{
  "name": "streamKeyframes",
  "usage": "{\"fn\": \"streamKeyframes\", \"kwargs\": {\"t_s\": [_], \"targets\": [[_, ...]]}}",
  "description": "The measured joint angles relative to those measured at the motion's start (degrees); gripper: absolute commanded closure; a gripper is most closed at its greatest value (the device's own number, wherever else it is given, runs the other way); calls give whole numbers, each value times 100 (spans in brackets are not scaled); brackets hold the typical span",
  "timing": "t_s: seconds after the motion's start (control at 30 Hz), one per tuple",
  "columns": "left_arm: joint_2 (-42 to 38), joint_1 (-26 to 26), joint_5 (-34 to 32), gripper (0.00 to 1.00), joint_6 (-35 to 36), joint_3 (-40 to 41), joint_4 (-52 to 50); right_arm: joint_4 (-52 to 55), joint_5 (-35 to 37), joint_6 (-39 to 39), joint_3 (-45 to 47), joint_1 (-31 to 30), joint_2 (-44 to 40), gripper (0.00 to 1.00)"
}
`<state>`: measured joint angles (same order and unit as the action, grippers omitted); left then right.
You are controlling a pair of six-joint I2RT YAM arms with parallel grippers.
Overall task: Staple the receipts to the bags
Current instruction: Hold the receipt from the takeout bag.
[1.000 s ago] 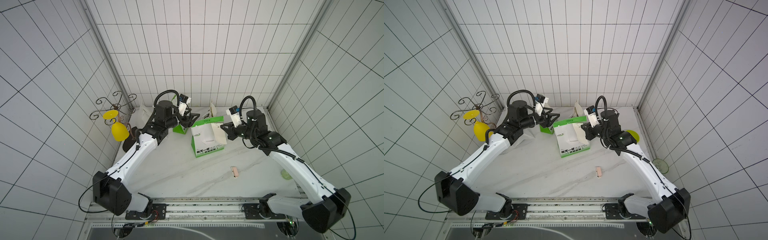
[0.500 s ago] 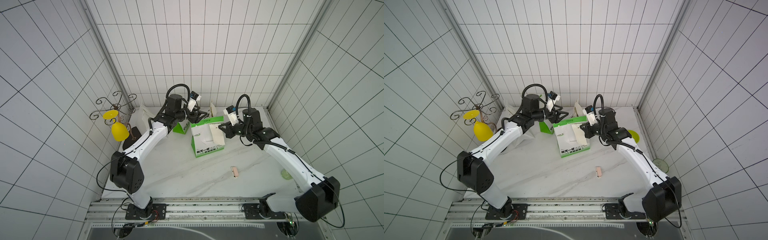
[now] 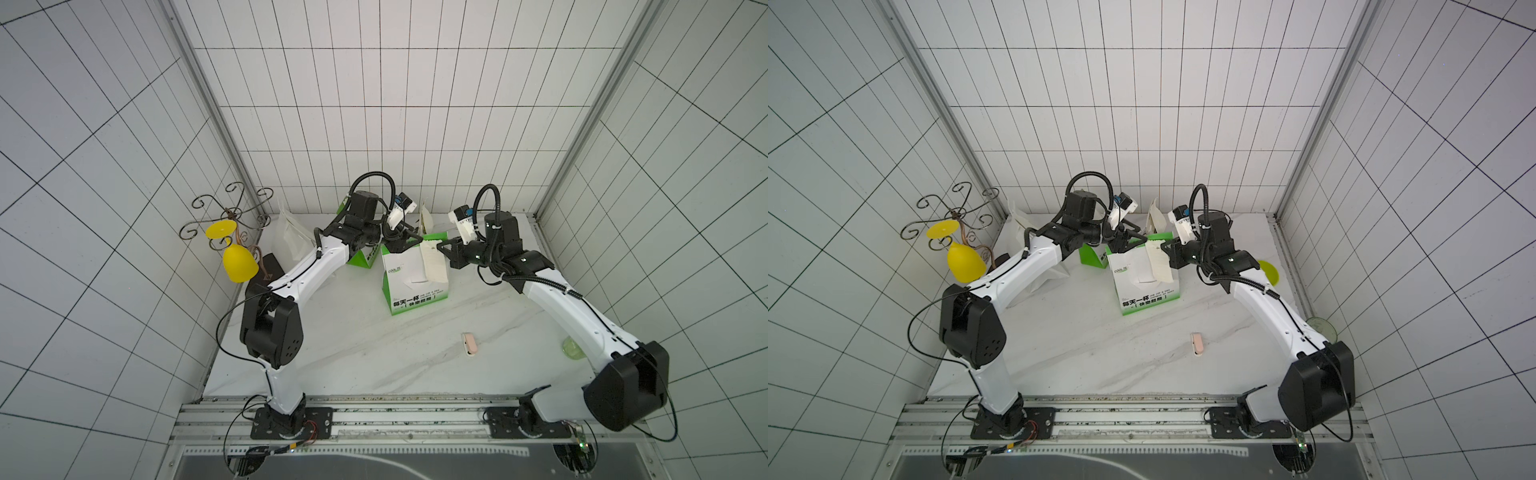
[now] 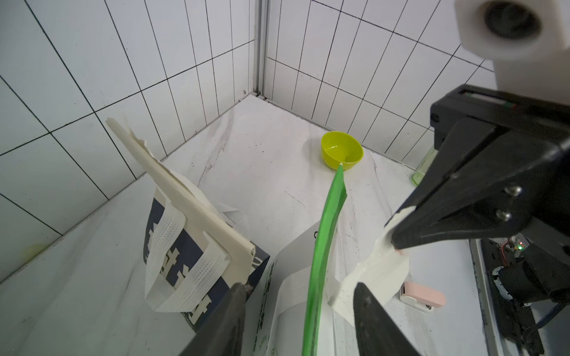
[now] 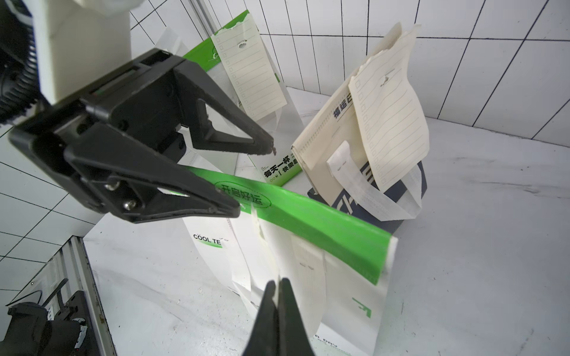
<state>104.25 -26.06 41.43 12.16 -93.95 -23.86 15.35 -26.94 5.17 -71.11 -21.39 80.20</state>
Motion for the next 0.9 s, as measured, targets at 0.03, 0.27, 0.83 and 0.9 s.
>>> {"fn": "streamKeyframes", "kwargs": {"t_s": [0.03, 0.27, 0.83, 0.9], "targets": [[0, 0, 0, 49, 35, 0, -35, -7, 0, 7, 0, 2, 4, 100], [-219, 166, 144, 54, 94, 345, 9, -44, 4, 17, 0, 2, 11, 100], [-363, -20, 538, 73, 345, 481, -142, -155, -155, 20, 0, 0, 151, 100], [-343, -37, 518, 76, 363, 444, -186, -155, -155, 17, 0, 0, 173, 100]]}}
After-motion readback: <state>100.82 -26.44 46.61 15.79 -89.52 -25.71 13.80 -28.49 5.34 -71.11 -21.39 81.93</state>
